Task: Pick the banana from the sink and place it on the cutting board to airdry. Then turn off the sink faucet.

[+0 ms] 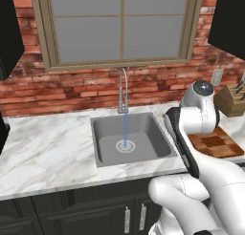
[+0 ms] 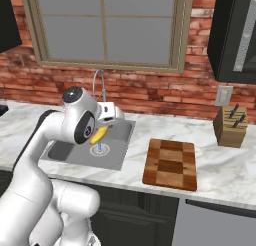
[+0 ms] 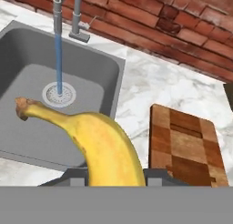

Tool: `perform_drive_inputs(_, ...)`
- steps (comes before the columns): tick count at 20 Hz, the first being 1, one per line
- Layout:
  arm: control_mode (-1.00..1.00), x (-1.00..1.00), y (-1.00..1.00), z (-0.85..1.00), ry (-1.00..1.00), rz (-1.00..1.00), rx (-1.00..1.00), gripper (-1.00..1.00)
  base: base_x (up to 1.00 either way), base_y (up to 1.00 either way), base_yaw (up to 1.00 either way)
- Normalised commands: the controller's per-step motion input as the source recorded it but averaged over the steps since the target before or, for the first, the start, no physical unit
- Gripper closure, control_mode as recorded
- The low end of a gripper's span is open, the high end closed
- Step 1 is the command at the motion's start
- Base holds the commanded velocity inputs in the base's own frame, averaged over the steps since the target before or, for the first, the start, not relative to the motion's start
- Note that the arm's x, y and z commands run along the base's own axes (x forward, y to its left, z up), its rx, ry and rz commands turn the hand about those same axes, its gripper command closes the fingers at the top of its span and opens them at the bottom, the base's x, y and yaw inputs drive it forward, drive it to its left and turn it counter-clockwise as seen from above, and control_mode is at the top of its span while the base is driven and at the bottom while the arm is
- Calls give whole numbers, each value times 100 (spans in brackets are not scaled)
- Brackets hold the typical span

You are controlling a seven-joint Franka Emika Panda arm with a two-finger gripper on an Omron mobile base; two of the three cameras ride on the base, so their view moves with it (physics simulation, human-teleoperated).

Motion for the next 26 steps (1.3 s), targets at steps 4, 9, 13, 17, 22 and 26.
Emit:
perform_drive_inputs(4,-100,-66,-42,5,-11,0,-13,100,0,0,0)
perform_drive_inputs(9,-100,-42,-62,38,2,0,-1,100,0,0,0)
perform_drive_inputs(13,-100,-20,-62,55,7,0,3,100,0,0,0)
perform_drive_inputs(17,-100,-6,-38,17,3,0,1,100,0,0,0)
perform_drive_inputs(22,-100,0,-14,0,0,0,0,100,0,0,0)
perform_drive_inputs(26,-100,0,-16,-6,1,0,0,100,0,0,0)
